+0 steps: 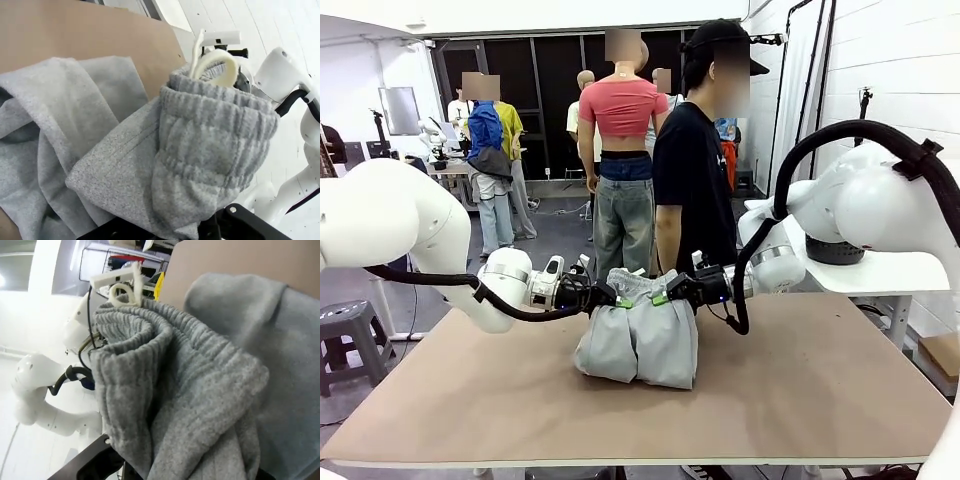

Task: Fold the training pants.
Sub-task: Fold the Training pants in half.

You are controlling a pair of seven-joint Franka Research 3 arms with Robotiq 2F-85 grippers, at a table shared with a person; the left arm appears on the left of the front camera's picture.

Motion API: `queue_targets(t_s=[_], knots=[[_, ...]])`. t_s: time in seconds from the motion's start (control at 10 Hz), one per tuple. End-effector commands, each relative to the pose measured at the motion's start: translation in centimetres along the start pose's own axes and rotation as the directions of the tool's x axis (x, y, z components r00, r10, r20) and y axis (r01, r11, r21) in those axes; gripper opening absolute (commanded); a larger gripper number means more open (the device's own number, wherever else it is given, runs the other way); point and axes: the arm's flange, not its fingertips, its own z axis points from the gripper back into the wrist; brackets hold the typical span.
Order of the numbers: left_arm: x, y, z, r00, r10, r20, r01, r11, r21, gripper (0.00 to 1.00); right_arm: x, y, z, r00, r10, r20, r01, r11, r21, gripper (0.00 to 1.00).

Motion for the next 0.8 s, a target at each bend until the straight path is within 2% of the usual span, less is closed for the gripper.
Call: queue_targets(t_s=[0.0,0.3,0.7], knots=[[-0.1,1.4,1.5,0.999,0.046,-0.002,-0.046,0.999,0.012,0.0,2.0,-1.8,0.5,0.997,-0.071,0.031,0.072,0.997,-0.02,0.0],[0.4,3.7,2.5,0.996,0.085,0.024,-0.085,0.996,-0.002,0.0,2.7,-3.6,0.3,0.993,-0.111,0.037,0.112,0.993,-0.027,0.0],[0.3,4.9,2.5,0.99,0.137,0.033,-0.138,0.99,0.02,0.0,2.8,-4.4,0.4,0.989,-0.136,0.054,0.139,0.988,-0.065,0.0]])
